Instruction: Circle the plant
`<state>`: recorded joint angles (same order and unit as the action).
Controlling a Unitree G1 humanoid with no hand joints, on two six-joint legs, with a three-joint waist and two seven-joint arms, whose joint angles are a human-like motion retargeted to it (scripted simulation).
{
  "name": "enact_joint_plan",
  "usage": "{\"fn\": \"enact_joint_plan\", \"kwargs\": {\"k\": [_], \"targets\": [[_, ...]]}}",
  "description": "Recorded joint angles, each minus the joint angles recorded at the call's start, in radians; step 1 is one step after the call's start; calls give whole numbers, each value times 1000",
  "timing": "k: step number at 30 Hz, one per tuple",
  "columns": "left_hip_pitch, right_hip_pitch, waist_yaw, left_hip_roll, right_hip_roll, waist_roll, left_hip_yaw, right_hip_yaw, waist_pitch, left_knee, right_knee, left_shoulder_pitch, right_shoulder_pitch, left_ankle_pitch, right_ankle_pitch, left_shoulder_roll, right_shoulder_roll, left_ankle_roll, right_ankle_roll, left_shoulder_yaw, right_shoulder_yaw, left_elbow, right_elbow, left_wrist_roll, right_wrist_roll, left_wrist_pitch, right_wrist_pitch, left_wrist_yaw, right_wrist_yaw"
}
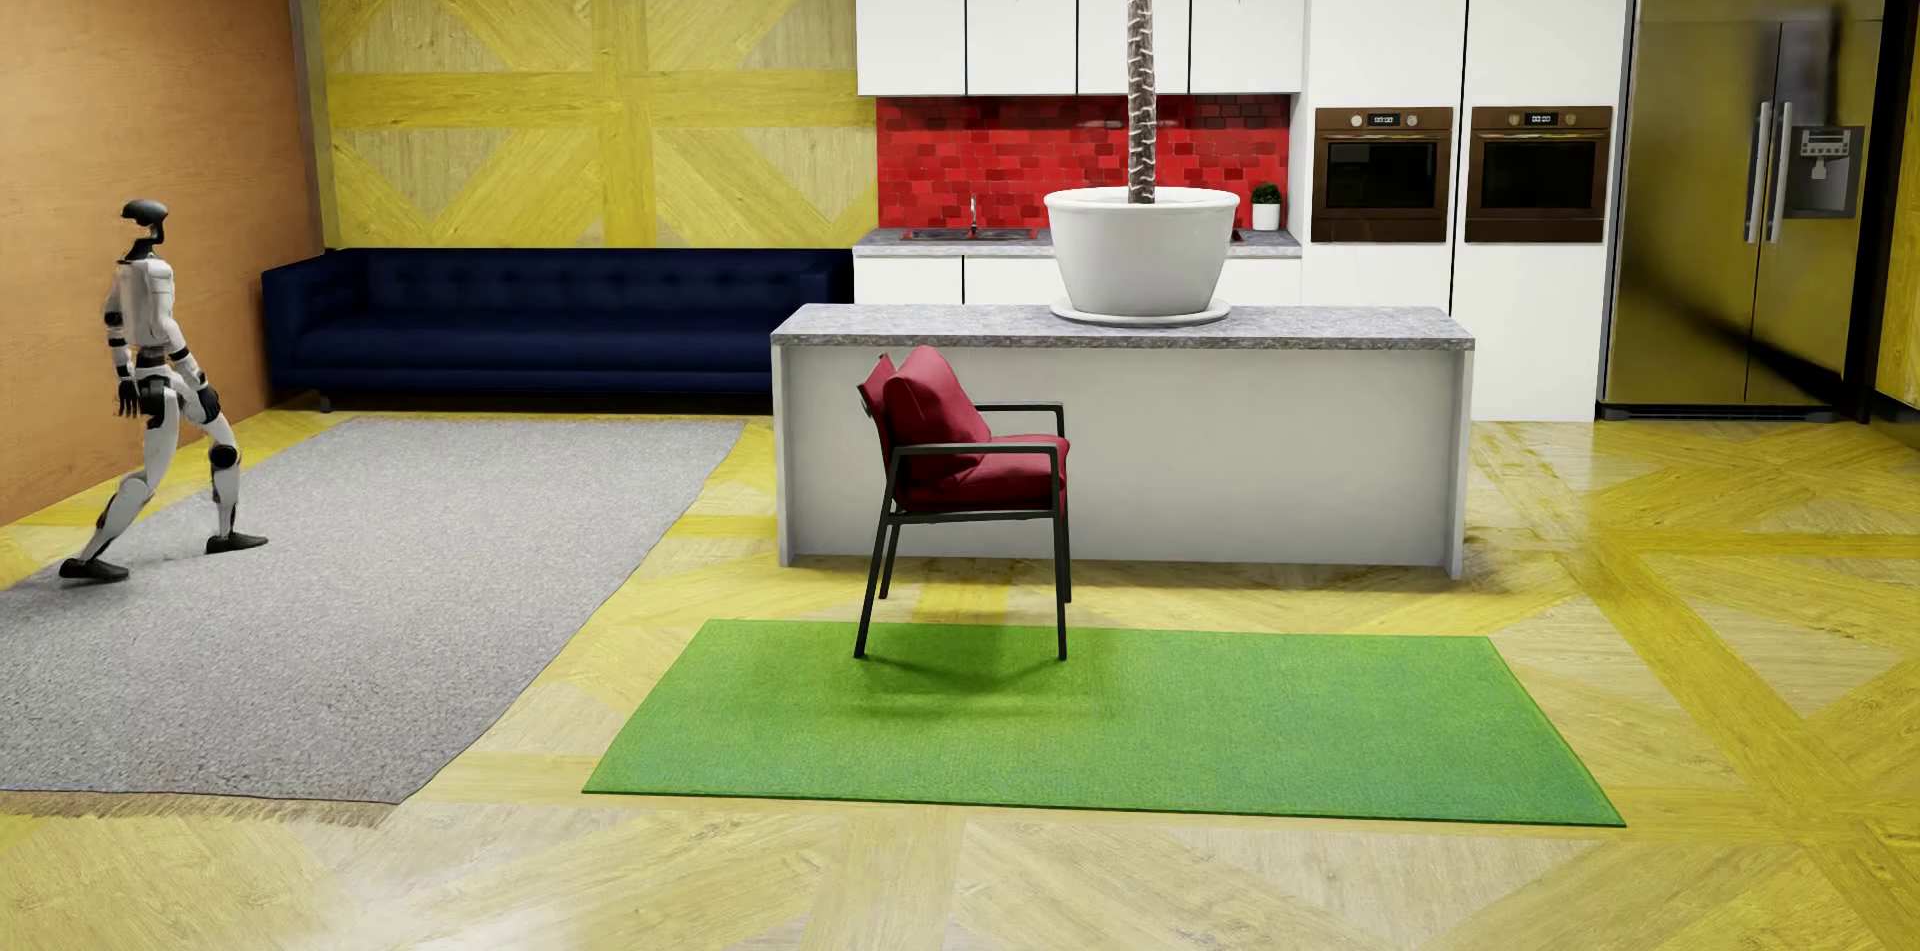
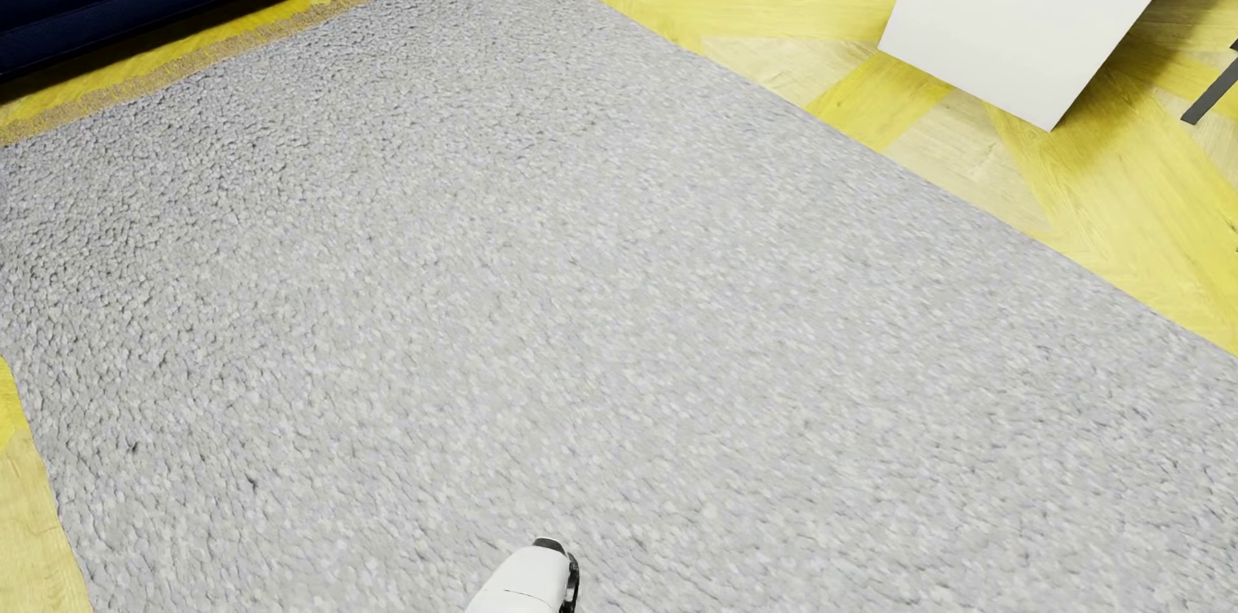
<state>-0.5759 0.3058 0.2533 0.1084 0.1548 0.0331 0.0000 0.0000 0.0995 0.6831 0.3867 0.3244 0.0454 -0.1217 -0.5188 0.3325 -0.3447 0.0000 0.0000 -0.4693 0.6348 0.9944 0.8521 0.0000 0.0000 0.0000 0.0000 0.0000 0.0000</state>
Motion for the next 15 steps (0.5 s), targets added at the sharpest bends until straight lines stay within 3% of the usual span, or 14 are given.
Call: {"fn": "enact_joint_plan", "kwargs": {"k": [2,3,5,6,7,9,11,13,14,15], "targets": [[-29,40,47,-7,-28,-13,0,0,-15,71,7,-1,16,-18,53,3,-12,0,0,-13,49,16,-5,0,0,0,0,0,0],[-48,28,70,-18,-54,-26,0,0,-27,142,46,2,33,-50,119,2,9,0,0,-10,14,22,35,0,0,0,0,0,0],[16,-11,67,-44,-84,-38,0,0,-35,215,223,-7,81,-123,389,3,6,0,0,-35,68,35,44,0,0,0,0,0,0],[59,-105,46,-47,-90,-28,0,0,-45,219,408,-10,103,-163,542,-2,4,0,0,-29,78,32,54,0,0,0,0,0,0],[138,-199,20,-83,-115,-35,0,0,-13,203,621,-21,116,-196,622,-3,10,0,0,-11,81,9,55,0,0,0,0,0,0],[299,-401,-99,-108,-99,-13,0,0,14,126,920,-47,152,-229,596,-7,-2,0,0,-23,83,-32,52,0,0,0,0,0,0],[464,-588,-232,-105,-74,14,0,0,21,6,832,-68,195,-226,639,-6,8,0,0,-16,11,-100,46,0,0,0,0,0,0],[634,-696,-327,-91,-46,36,0,0,26,-118,475,-95,227,-211,741,14,-13,0,0,-5,34,-167,26,0,0,0,0,0,0],[704,-733,-358,-87,-44,37,0,0,21,-158,293,-116,245,-221,717,27,-20,0,0,-2,31,-195,17,0,0,0,0,0,0],[766,-762,-388,-87,-45,37,0,0,13,-189,142,-135,254,-238,576,38,-18,0,0,4,21,-220,17,0,0,0,0,0,0]]}}
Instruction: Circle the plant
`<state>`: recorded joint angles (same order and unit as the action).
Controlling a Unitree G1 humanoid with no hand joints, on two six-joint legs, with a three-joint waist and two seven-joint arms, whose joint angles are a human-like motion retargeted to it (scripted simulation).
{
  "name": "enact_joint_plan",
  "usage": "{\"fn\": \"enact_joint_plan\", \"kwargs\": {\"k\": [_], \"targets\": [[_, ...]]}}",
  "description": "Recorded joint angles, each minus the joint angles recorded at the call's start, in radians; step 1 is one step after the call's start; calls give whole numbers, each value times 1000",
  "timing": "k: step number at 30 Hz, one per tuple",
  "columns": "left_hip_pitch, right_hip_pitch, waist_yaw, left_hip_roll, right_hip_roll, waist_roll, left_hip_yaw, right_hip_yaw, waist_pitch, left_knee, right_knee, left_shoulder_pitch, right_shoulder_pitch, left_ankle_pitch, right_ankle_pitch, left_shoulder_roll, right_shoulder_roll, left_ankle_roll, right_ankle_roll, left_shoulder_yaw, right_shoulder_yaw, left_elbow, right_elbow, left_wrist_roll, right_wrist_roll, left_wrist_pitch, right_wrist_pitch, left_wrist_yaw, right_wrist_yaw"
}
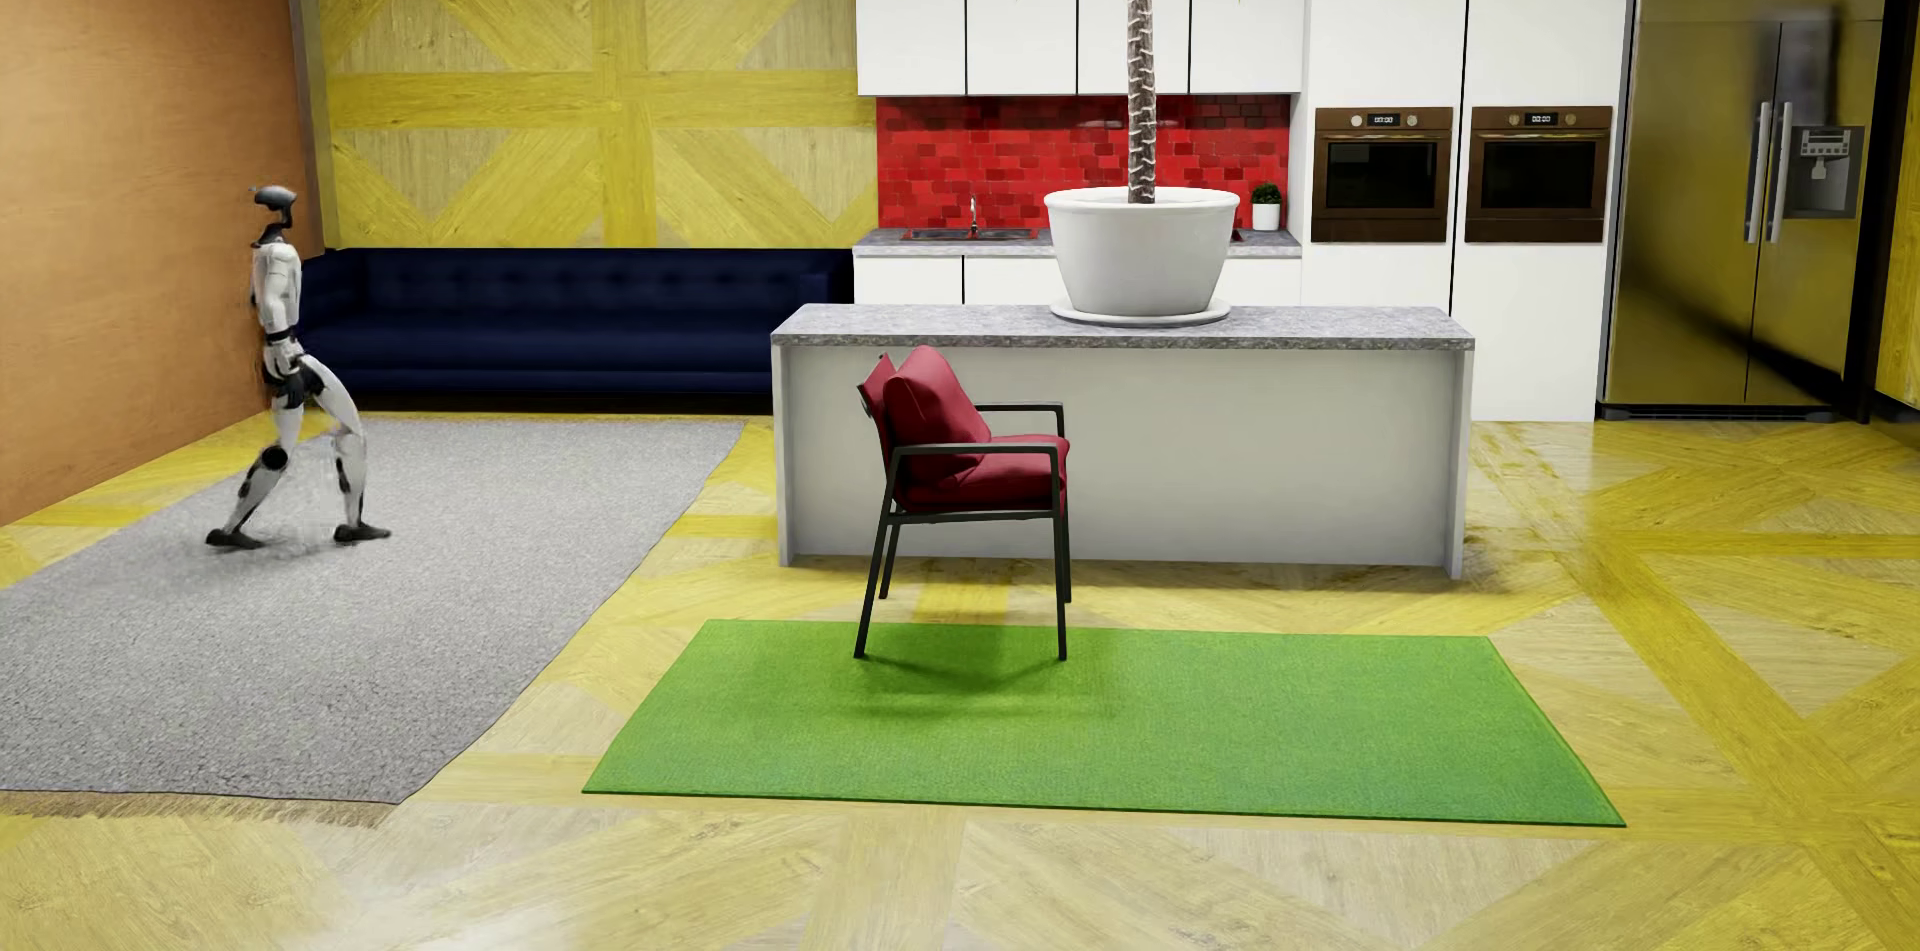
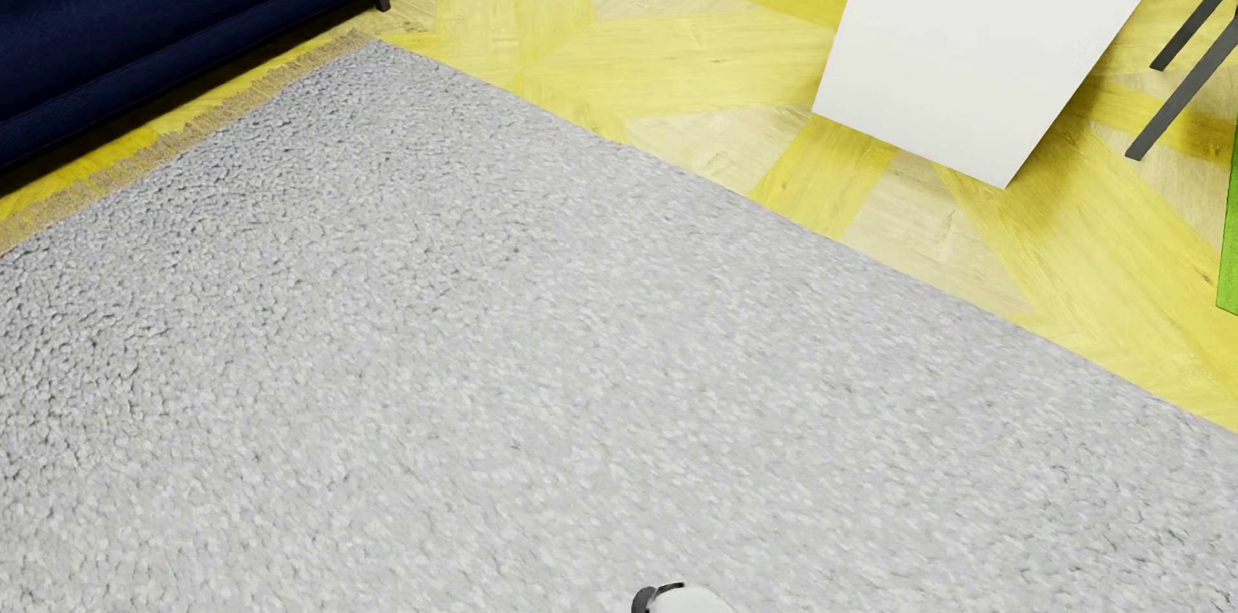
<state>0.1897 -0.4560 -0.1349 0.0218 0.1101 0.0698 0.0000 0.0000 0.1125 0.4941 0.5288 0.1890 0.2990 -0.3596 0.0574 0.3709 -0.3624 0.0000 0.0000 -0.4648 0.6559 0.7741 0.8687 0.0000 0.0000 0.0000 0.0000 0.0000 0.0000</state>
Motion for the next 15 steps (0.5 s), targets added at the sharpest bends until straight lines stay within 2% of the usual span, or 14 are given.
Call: {"fn": "enact_joint_plan", "kwargs": {"k": [1,2,3,4,5,6,7,8,10,12,13,15], "targets": [[47,-25,-17,3,-5,-2,0,0,-13,-8,-84,-21,11,-18,-204,11,-3,0,0,4,11,-17,-5,0,0,0,0,0,0],[79,-48,-36,11,-6,3,0,0,-21,1,-84,-38,17,-30,-306,14,0,0,0,15,18,-16,12,0,0,0,0,0,0],[107,-65,-68,15,-7,8,0,0,-16,20,-71,-43,20,-20,-206,10,-5,0,0,35,31,-9,12,0,0,0,0,0,0],[123,-103,-78,32,5,22,0,0,-23,60,-5,-36,24,37,23,2,-5,0,0,53,33,3,19,0,0,0,0,0,0],[108,-125,-79,58,26,48,0,0,-30,136,70,-22,21,155,188,-14,-2,0,0,66,43,23,33,0,0,0,0,0,0],[75,-93,-54,86,58,66,0,0,-25,287,130,-3,13,329,219,-29,-1,0,0,56,53,51,52,0,0,0,0,0,0],[-25,-49,-20,101,88,68,0,0,-33,486,153,15,-1,466,201,-32,2,0,0,38,56,78,62,0,0,0,0,0,0],[-143,16,17,123,118,74,0,0,-32,691,145,24,-10,440,157,-28,1,0,0,4,35,87,43,0,0,0,0,0,0],[-320,231,124,118,122,48,0,0,2,872,61,44,-65,199,11,-30,5,0,0,-22,7,94,38,0,0,0,0,0,0],[-479,413,248,101,102,10,0,0,2,744,-23,79,-118,107,-148,-24,-13,0,0,-24,-16,96,-20,0,0,0,0,0,0],[-522,509,294,102,87,-1,0,0,5,599,-65,105,-144,117,-232,-15,-34,0,0,-29,-10,78,-67,0,0,0,0,0,0],[-599,652,346,103,61,-16,0,0,-10,258,-125,125,-205,204,-388,-17,-42,0,0,-4,-81,102,-93,0,0,0,0,0,0]]}}
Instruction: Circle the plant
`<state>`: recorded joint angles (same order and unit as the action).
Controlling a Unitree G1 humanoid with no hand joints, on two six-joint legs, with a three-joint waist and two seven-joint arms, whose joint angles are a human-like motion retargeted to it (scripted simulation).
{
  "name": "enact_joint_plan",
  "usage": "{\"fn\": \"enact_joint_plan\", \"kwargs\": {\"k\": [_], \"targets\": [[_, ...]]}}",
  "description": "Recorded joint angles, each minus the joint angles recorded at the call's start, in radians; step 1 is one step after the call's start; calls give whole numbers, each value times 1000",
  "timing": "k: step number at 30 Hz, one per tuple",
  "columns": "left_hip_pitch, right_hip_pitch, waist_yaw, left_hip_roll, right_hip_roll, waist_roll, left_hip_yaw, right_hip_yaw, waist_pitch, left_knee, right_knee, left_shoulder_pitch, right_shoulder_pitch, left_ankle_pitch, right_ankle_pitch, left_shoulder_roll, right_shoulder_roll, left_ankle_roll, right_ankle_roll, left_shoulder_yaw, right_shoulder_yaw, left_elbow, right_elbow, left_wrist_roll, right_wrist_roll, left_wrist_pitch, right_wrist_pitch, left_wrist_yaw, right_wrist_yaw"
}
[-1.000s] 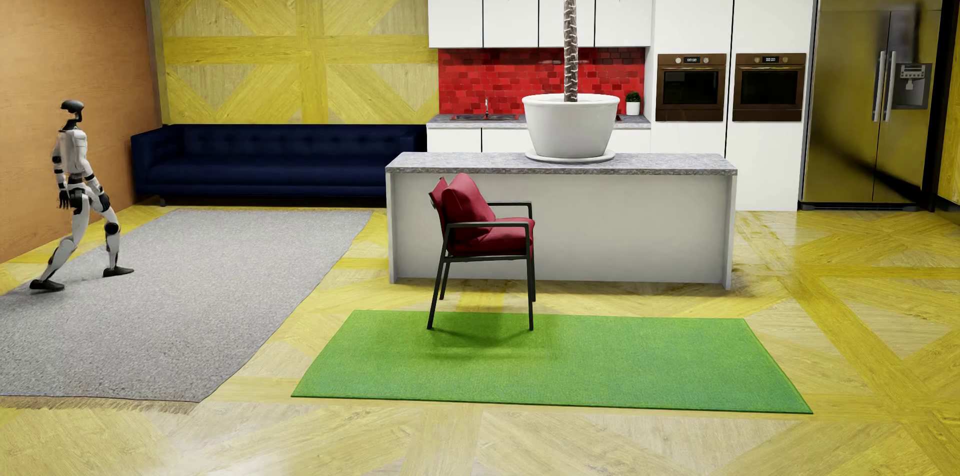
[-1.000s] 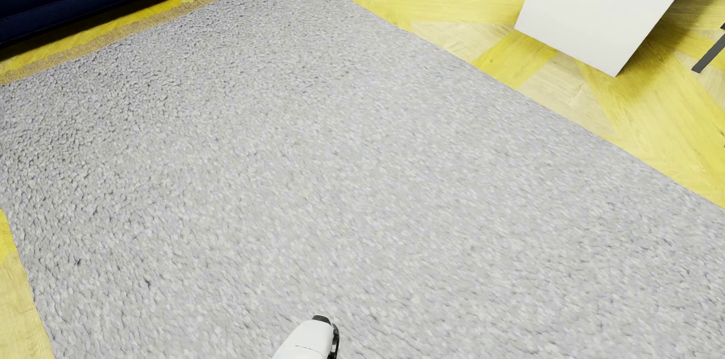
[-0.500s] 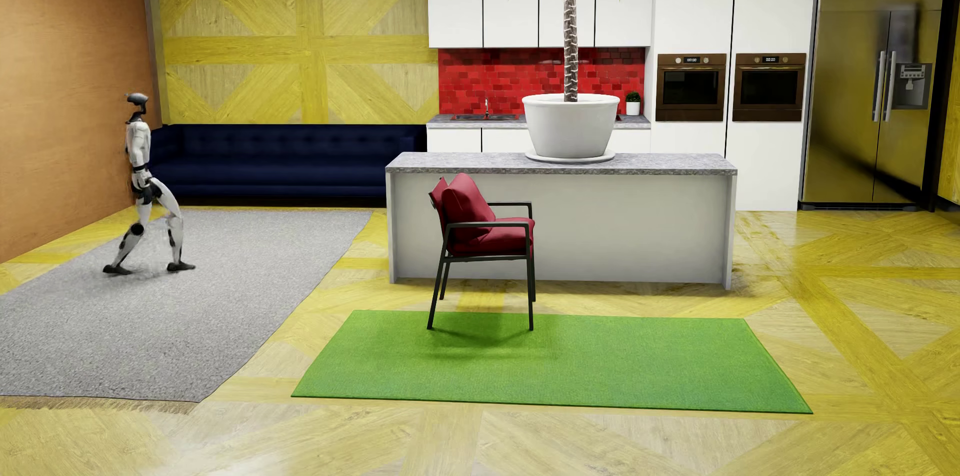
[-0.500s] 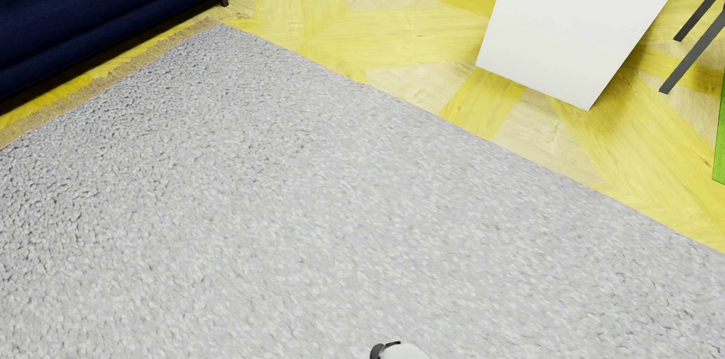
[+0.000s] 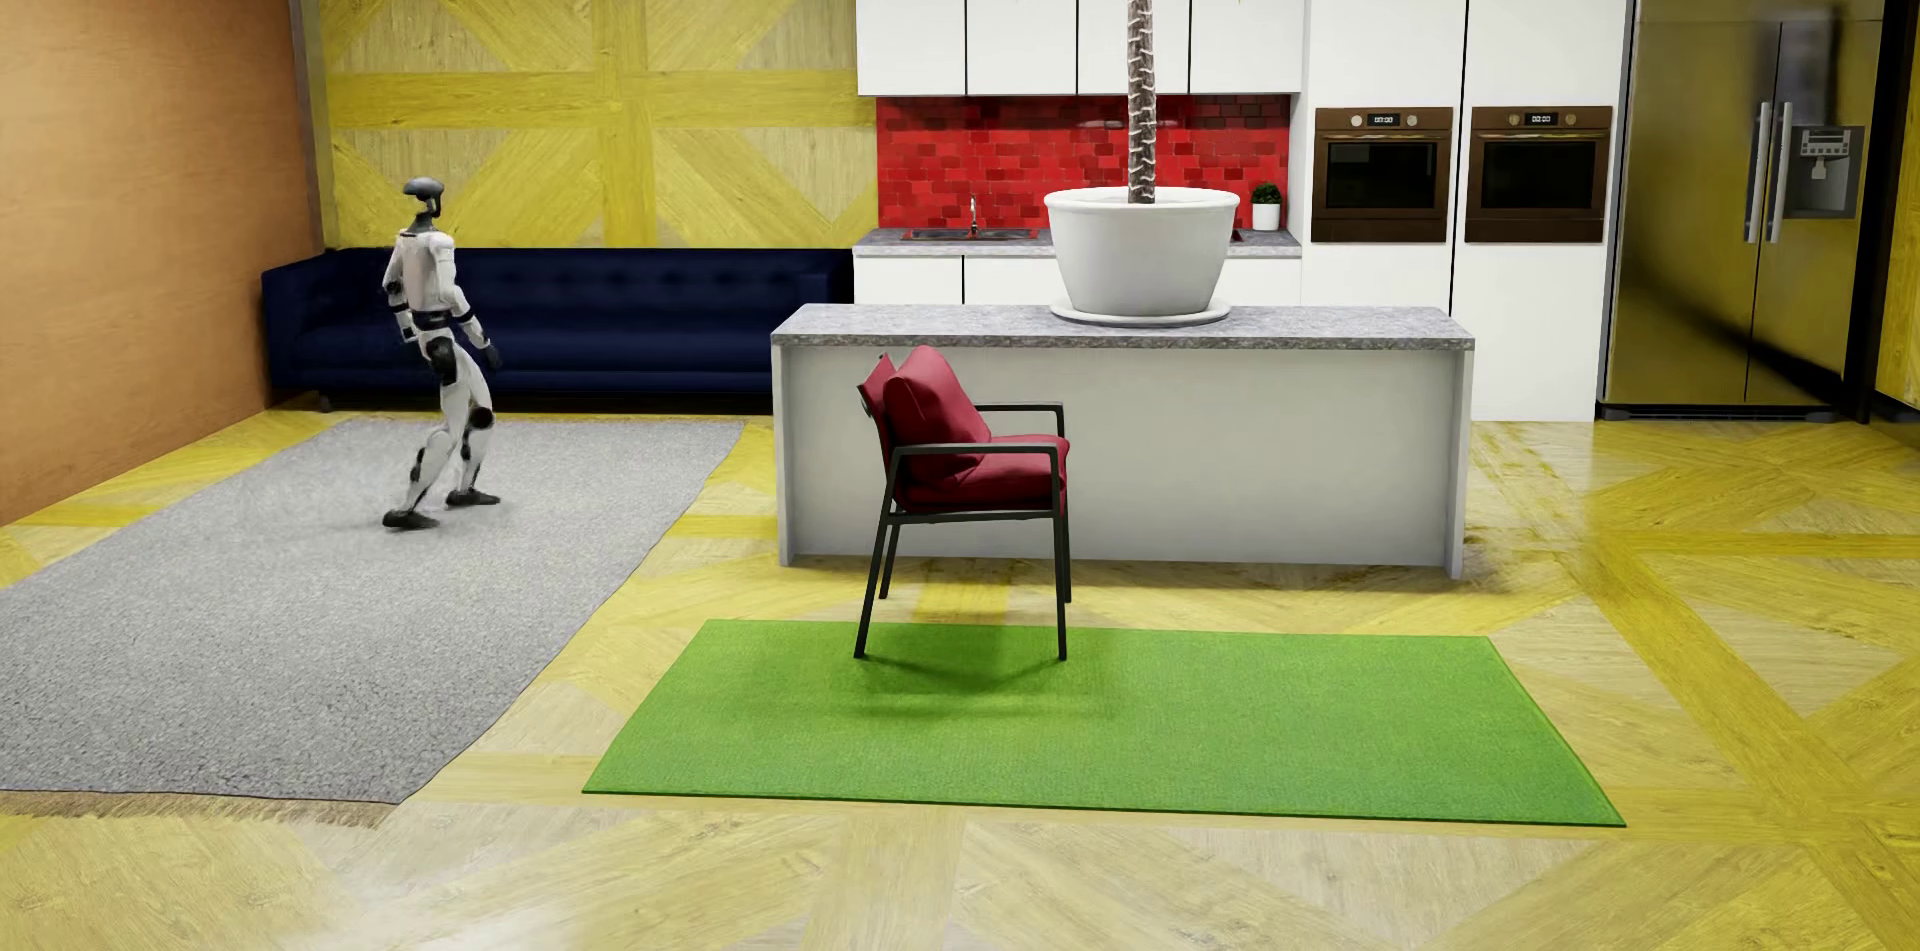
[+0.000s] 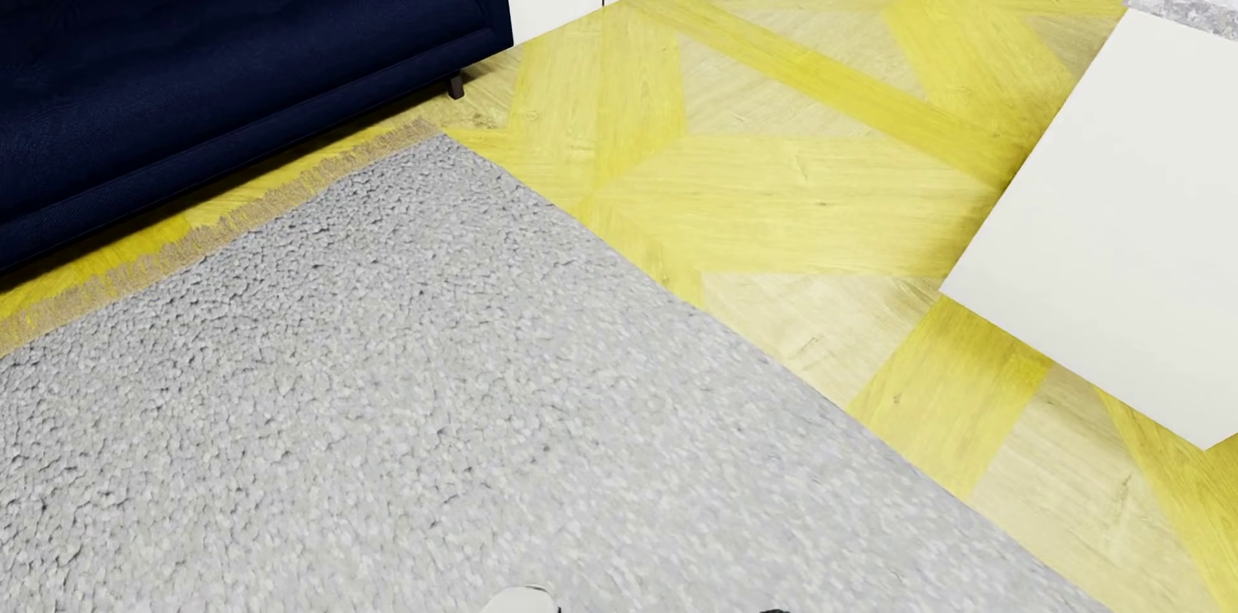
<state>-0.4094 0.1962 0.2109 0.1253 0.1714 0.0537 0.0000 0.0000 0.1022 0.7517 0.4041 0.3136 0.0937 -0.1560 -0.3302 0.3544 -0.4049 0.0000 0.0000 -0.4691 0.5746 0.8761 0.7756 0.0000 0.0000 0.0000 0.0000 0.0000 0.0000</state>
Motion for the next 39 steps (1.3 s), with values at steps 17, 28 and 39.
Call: {"fn": "enact_joint_plan", "kwargs": {"k": [17,28,39], "targets": [[632,-618,-297,-83,-73,12,0,0,-20,-201,76,-97,209,-125,239,45,31,0,0,90,125,-133,144,0,0,0,0,0,0],[4,-9,35,-17,3,-4,0,0,-19,-200,33,51,88,4,28,27,-2,0,0,62,19,20,65,0,0,0,0,0,0],[425,-582,-161,46,-83,-42,0,0,-13,-125,534,59,148,-114,602,1,74,0,0,32,74,-4,127,0,0,0,0,0,0]]}}
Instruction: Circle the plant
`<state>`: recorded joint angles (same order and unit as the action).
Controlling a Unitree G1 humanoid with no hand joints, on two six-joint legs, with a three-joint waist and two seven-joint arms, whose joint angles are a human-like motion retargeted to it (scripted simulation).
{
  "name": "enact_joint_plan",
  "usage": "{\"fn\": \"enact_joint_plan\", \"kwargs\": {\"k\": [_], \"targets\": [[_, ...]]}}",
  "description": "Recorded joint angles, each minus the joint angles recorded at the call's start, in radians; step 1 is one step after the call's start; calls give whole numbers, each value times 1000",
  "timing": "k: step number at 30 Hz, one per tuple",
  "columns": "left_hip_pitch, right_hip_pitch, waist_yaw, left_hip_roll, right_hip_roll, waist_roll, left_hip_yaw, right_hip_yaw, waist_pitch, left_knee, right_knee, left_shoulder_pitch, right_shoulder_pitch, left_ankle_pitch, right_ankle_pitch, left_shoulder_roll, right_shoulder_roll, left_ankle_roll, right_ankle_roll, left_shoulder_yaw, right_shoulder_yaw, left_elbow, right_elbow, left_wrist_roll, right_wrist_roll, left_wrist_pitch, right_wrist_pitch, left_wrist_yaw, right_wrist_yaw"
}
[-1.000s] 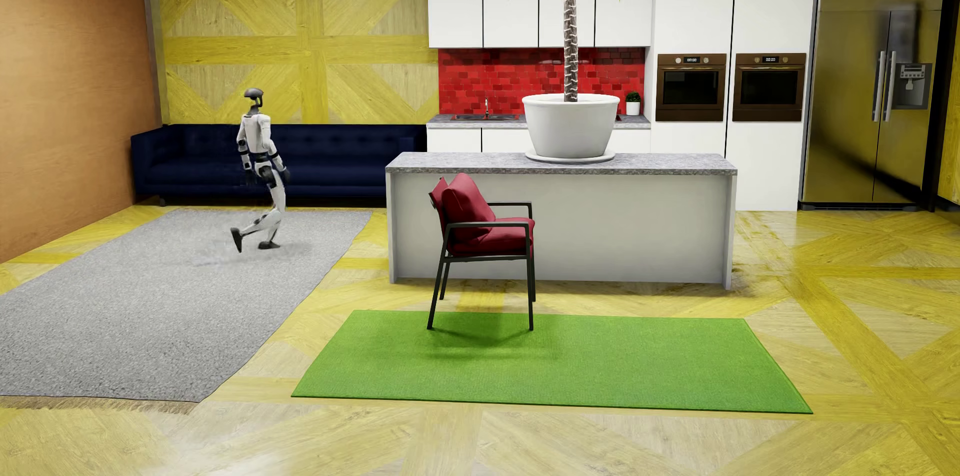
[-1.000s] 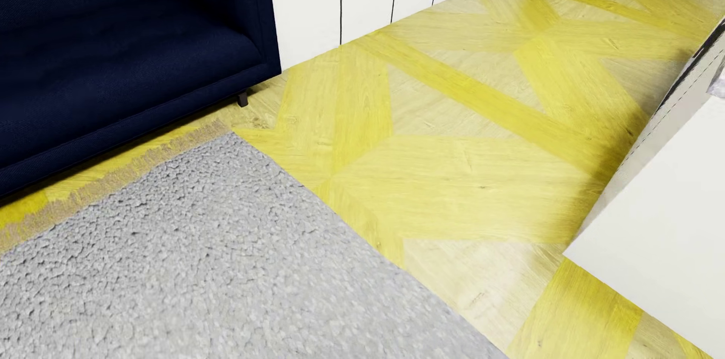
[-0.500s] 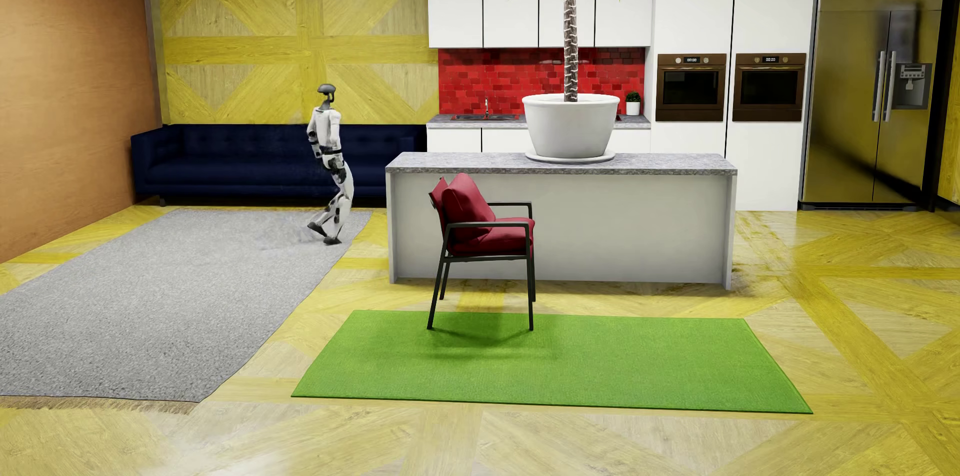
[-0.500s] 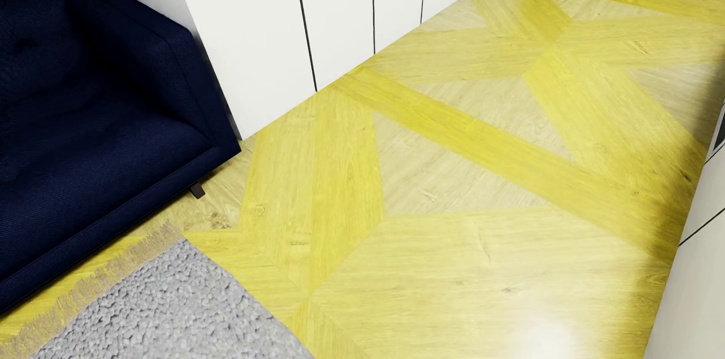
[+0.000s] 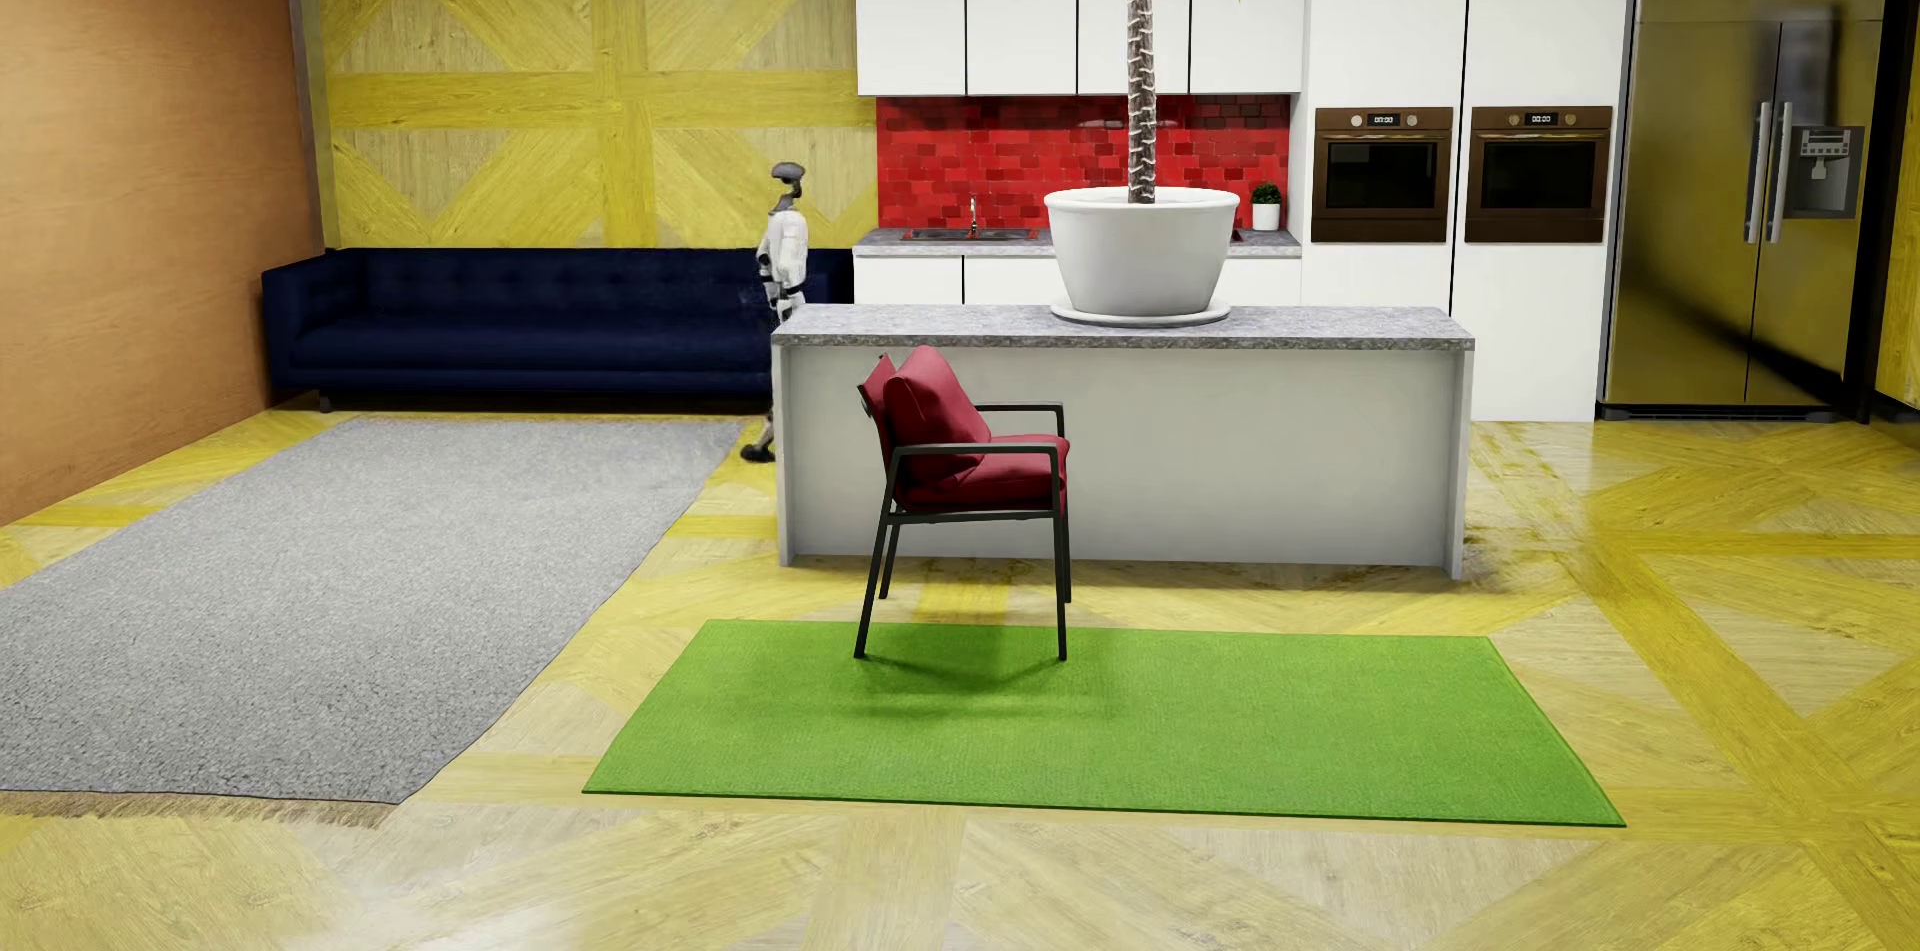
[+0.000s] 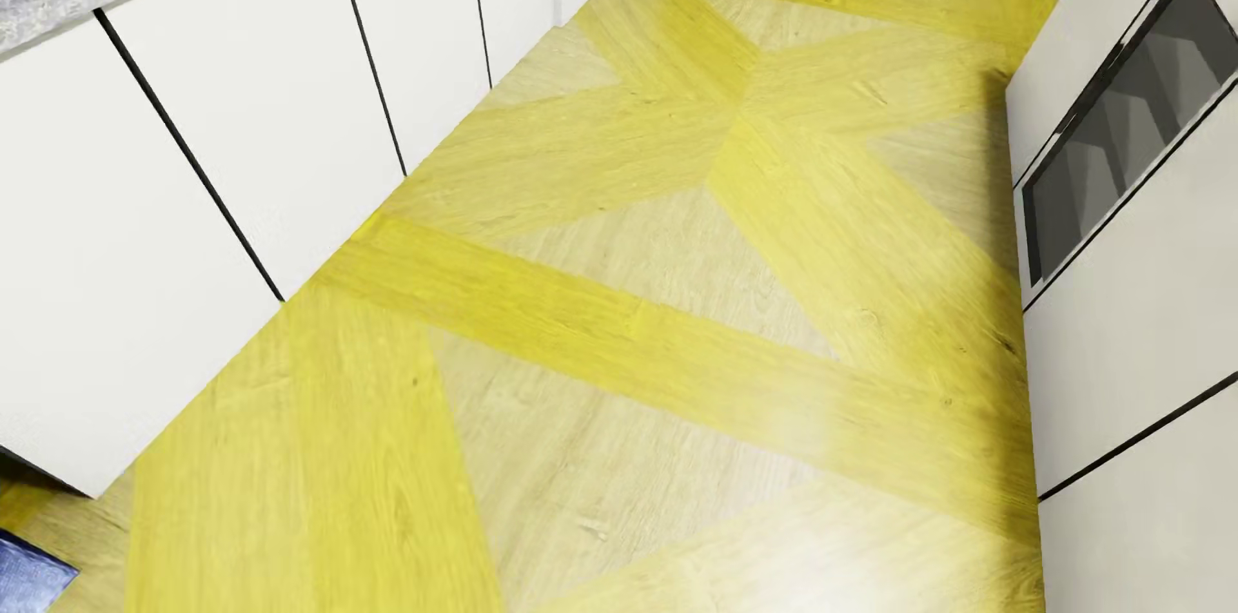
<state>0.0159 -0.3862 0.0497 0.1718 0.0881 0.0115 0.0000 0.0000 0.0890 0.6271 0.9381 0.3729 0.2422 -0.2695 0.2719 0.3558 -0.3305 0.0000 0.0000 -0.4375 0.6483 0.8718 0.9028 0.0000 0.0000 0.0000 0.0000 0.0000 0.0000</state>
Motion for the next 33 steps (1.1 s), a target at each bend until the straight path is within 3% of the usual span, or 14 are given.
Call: {"fn": "enact_joint_plan", "kwargs": {"k": [2,5,7,9,10,13,16,20,22,24,26,28,30,33], "targets": [[150,-132,-123,6,-29,10,0,0,-5,-59,-260,-8,55,-55,-95,28,-23,0,0,5,2,-98,-3,0,0,0,0,0,0],[298,-228,-298,20,-127,30,0,0,-12,-61,-439,-71,137,-56,-446,71,-52,0,0,-14,7,-123,54,0,0,0,0,0,0],[337,-327,-314,69,-108,82,0,0,-31,0,-295,-81,175,135,-29,62,-57,0,0,21,40,-94,116,0,0,0,0,0,0],[234,-298,-254,77,-6,126,0,0,-32,252,-167,-67,150,408,-23,38,-56,0,0,29,102,-27,165,0,0,0,0,0,0],[125,-247,-220,66,45,132,0,0,-29,433,-146,-70,137,407,-60,36,-55,0,0,4,80,-6,149,0,0,0,0,0,0],[-171,81,-81,-4,162,108,0,0,13,723,-269,-55,57,68,-213,23,-49,0,0,-42,24,14,49,0,0,0,0,0,0],[-369,431,100,-64,110,45,0,0,35,398,-446,-20,-22,15,-431,21,-63,0,0,-50,-105,2,-145,0,0,0,0,0,0],[-499,683,232,4,41,32,0,0,-11,-150,-529,17,-170,63,-664,22,-78,0,0,-23,-187,-20,-302,0,0,0,0,0,0],[-548,783,276,1,-18,25,0,0,-18,-16,-472,25,-158,55,-620,17,-75,0,0,-14,-234,10,-343,0,0,0,0,0,0],[-584,759,275,-66,-73,-33,0,0,-49,194,-250,14,-116,132,-339,12,-32,0,0,-28,-236,101,-263,0,0,0,0,0,0],[-463,596,230,-134,-82,-40,0,0,-35,253,154,-22,-88,41,-75,1,-21,0,0,-31,-142,162,-154,0,0,0,0,0,0],[-266,372,138,-158,-48,-10,0,0,-22,150,429,-48,-69,14,-167,-3,-21,0,0,-38,-37,115,-60,0,0,0,0,0,0],[-67,191,11,-155,0,34,0,0,-7,30,344,-74,-5,20,-138,1,-24,0,0,-27,8,32,15,0,0,0,0,0,0],[138,3,-131,-130,0,63,0,0,-6,-78,-229,-141,99,16,15,25,-42,0,0,11,19,-112,50,0,0,0,0,0,0]]}}
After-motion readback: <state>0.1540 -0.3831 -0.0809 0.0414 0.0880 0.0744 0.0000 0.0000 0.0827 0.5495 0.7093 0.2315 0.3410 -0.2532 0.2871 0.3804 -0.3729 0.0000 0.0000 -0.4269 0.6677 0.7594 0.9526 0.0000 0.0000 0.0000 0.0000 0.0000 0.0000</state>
